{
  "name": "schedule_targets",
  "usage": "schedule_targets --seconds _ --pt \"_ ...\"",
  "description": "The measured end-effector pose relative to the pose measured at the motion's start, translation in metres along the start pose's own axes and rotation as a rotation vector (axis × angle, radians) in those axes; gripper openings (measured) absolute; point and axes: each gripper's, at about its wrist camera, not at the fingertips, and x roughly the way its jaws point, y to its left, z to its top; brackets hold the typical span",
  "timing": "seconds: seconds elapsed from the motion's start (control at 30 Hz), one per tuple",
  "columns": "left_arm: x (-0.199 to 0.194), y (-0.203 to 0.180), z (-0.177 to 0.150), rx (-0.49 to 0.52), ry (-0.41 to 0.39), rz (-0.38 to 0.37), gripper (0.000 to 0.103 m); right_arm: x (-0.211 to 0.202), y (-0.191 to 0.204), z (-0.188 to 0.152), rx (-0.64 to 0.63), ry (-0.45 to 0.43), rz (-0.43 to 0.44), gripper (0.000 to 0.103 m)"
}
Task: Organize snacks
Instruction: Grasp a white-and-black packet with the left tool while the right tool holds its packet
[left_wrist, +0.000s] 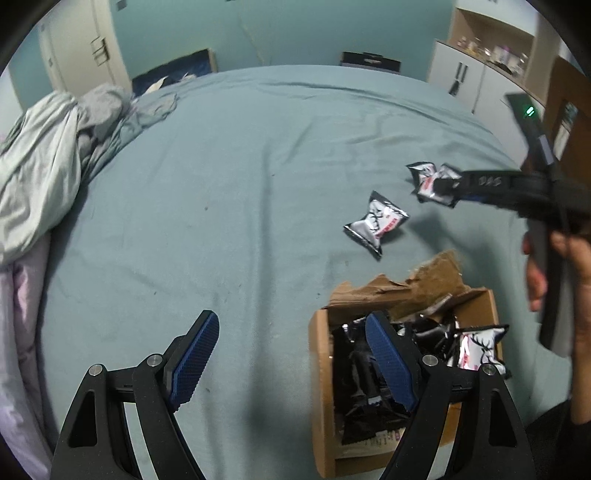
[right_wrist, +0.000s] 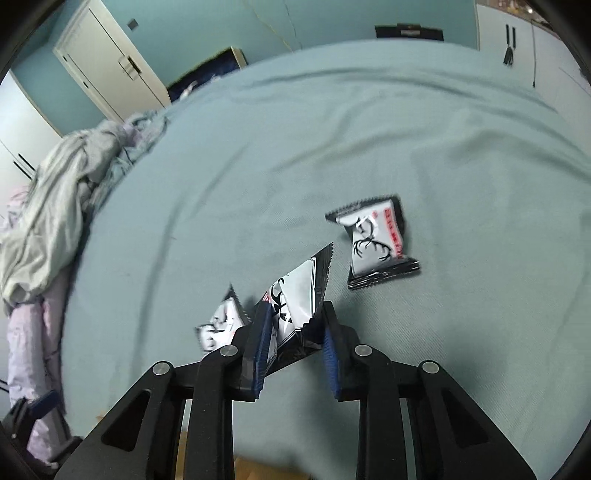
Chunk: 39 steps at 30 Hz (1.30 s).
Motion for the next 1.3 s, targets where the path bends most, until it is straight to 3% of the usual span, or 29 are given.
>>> schedule_targets --seconds 0.13,0.23,0.33,0.5,0.67,0.83,1.03,1.13,1.23,1.3 --pt "0.001 -0.016 0.009 0.075 0.015 -0.004 0.088 -0.050 -0.006 -0.020 0.061 -0.038 -0.069 0.024" --pt "0.007 -0.030 0.016 0.138 0.057 -0.014 0.097 -0.089 -0.013 -0.039 0.148 -0.068 -0.041 0.024" --pt "0.012 -0.045 0.025 0.182 0.076 -0.010 0.098 -0.124 -0.022 -0.075 0.197 -0.112 -0.008 0.024" --pt "0.027 -0.063 0.055 0.197 0.104 -0.042 0.102 -0.137 -0.047 -0.126 0.268 -0.089 -0.006 0.024" --pt "0.062 -0.078 0.085 0.169 0.174 -0.059 0.102 -0.121 -0.052 -0.112 0.256 -0.058 -0.067 0.024" --pt "0.109 -0.085 0.104 0.072 0.302 -0.089 0.102 -0.087 -0.054 -0.089 0.275 0.005 -0.041 0.024" --pt "0.162 -0.099 0.114 0.066 0.428 -0.060 0.101 -0.067 -0.060 -0.071 0.274 0.055 -0.026 0.024" --pt "0.167 -0.097 0.120 0.040 0.424 -0.078 0.101 -0.062 -0.063 -0.067 0.280 0.058 -0.016 0.024" --pt "0.174 -0.089 0.123 -0.029 0.442 -0.101 0.093 -0.061 -0.066 -0.068 0.293 0.057 -0.010 0.024" --pt "0.181 -0.084 0.122 -0.070 0.478 -0.136 0.075 -0.060 -0.069 -0.068 0.304 0.061 -0.005 0.024"
